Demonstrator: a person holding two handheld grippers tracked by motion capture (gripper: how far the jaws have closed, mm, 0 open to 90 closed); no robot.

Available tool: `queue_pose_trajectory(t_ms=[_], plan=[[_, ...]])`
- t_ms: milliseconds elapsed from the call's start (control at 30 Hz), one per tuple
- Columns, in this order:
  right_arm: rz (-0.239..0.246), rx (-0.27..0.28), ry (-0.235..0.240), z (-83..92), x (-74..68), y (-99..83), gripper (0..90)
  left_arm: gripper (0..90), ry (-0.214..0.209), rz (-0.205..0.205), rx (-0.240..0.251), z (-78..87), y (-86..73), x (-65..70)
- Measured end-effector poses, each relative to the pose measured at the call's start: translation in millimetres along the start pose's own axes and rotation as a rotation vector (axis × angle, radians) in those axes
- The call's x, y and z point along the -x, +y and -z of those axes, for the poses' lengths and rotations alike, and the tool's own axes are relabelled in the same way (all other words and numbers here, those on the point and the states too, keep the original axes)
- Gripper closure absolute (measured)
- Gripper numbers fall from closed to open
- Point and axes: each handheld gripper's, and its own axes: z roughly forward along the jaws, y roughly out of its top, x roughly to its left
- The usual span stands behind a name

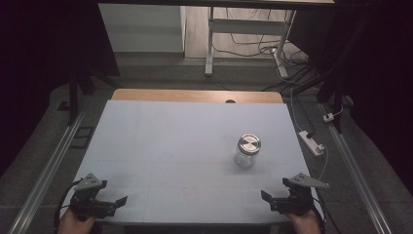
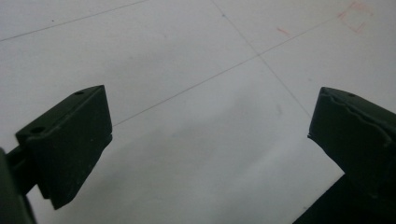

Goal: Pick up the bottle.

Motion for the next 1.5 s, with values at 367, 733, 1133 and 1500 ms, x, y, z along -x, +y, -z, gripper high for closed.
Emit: queue_pose_trajectory(t_ms=[367, 733, 1133, 1500], plan=[[0.036, -0.034, 0.018, -3.2, -2.9, 1.0, 0.0, 1.2, -0.041, 0.008, 0.007, 0.9, -0.5, -3.0], [0.042, -0.048, 0.013, -4.5, -3.8, 1.4, 0.0, 1.6, -0.039, 0.004, 0.01, 1.3, -0.7, -2.3], [0.055, -0.04, 0.01, -2.3, -5.5, 3.6, 0.0, 1.8, -0.044, 0.009, 0.026, 2.9, -1.4, -3.0], [0.062, -0.009, 0.032, 0.6, -7.1, 8.8, 0.0, 1.9, -0.042, 0.009, 0.027, 3.0, -1.4, -2.7]])
